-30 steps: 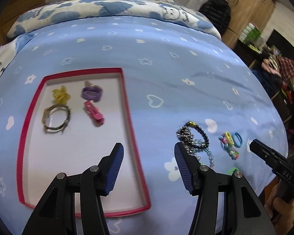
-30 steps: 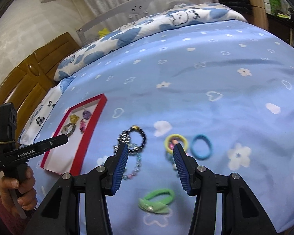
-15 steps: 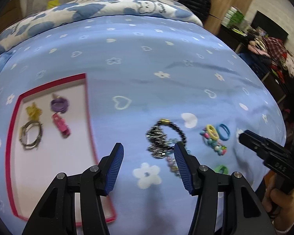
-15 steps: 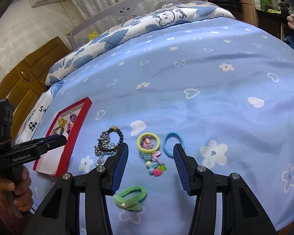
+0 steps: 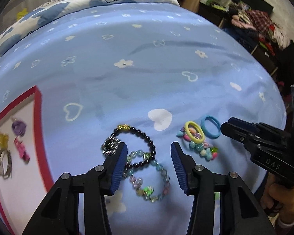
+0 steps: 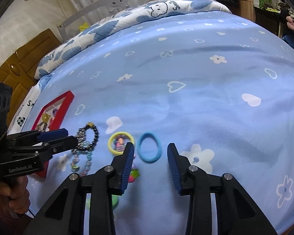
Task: Organize jewelry
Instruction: 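Grasp the black bead bracelet with the left tool while the right tool grasps the blue hair tie, then carry the bracelet and blue hair tie into the tray while both tools open to release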
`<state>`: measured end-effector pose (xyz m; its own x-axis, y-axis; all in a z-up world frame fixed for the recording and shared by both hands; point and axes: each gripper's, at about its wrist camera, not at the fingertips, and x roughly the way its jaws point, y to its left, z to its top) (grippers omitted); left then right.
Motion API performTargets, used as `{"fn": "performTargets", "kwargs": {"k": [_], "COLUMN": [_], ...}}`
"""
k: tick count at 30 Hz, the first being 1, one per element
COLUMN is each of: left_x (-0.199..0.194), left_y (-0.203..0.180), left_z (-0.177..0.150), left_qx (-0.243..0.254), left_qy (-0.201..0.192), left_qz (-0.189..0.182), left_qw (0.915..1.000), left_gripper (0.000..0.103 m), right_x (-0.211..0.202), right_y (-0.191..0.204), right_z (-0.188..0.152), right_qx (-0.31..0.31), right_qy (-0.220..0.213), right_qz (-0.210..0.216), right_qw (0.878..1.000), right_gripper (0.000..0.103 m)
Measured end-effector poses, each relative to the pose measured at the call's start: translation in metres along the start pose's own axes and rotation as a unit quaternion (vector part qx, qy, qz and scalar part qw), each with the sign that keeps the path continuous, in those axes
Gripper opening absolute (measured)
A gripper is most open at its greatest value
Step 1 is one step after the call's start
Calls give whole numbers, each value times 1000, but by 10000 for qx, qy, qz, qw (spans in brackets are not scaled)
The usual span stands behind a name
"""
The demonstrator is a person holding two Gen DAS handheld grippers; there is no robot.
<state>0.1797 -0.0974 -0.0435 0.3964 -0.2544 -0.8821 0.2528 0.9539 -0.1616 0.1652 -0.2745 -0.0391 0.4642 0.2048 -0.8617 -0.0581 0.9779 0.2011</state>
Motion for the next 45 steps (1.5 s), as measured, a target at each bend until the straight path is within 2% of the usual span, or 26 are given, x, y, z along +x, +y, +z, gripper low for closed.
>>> {"fn": "performTargets", "kwargs": {"k": [6, 8, 9, 10, 12, 14, 15, 23, 30, 40, 45], "left_x": [41, 50, 52, 53, 53, 47, 43, -17, -74, -130, -145], "left_y": [-8, -9, -10, -10, -9, -5, -4, 15, 43, 69, 85], "left_z": [11, 12, 13, 14, 14, 12, 11, 1, -20, -50, -64], "left_qx": [197, 253, 288, 317, 271, 207, 187, -100, -464, -667, -829], "left_qy": [428, 451, 432, 413, 409, 335, 267, -341, -763, -1182, -1290], "left_qz": [139, 208, 227, 246, 179, 112, 91, -201, -482, -516, -446], "left_qw": [9988, 9984, 9984, 9983, 9986, 9992, 9994, 9992, 9948, 9894, 9872], "left_gripper": [34, 31, 24, 13, 7, 7, 6, 6, 6, 6, 6], "right_x": [14, 19, 20, 22, 25, 28, 28, 10, -5, -17, -19], "right_y": [-8, -8, -7, -6, -4, -2, -1, 11, 33, 67, 82], "right_z": [0, -1, -2, -2, -3, -3, -3, 5, 14, 17, 17], "right_qx": [15, 10, -12, -41, -118, -192, -226, -243, -284, -486, -605], "right_qy": [149, 200, 214, 221, 236, 242, 245, 2, -203, -350, -362], "right_qz": [-50, -43, -52, -70, -121, -202, -236, -13, 259, 533, 650], "right_qw": [9999, 9998, 9998, 9997, 9996, 9993, 9992, 9997, 9991, 9968, 9954], "right_gripper": [31, 30, 29, 28, 24, 7, 3, 3, 3, 3, 3]}}
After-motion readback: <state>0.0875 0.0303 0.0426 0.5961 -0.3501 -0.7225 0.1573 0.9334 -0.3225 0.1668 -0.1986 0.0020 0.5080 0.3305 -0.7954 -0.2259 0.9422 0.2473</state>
